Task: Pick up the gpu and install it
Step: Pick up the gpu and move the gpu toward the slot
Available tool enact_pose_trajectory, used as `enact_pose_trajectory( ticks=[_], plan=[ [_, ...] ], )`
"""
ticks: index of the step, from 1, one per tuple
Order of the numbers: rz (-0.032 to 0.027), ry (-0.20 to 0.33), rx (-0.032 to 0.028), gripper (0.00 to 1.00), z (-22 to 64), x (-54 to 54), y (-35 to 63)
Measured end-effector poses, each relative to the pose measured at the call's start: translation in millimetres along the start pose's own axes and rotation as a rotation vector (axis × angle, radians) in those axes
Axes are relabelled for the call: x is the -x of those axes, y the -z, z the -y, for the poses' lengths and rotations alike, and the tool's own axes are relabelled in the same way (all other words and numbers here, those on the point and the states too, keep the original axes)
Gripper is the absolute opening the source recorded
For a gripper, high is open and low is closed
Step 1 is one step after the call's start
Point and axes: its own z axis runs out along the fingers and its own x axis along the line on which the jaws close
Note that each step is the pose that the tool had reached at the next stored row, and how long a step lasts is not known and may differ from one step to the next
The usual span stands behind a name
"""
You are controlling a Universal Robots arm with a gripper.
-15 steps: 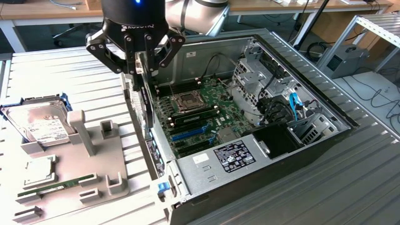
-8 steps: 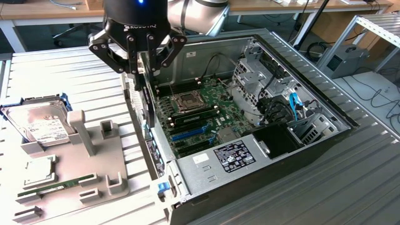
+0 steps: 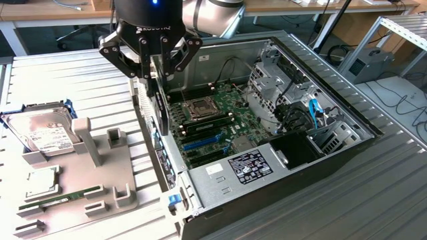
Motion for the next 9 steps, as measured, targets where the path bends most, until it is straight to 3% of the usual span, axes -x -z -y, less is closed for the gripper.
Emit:
enact_pose_trajectory(
  ticks=[9],
  plan=[
    [0.0001, 0.000, -0.0016, 0.26, -0.4, 5.4, -0.9]
  ],
)
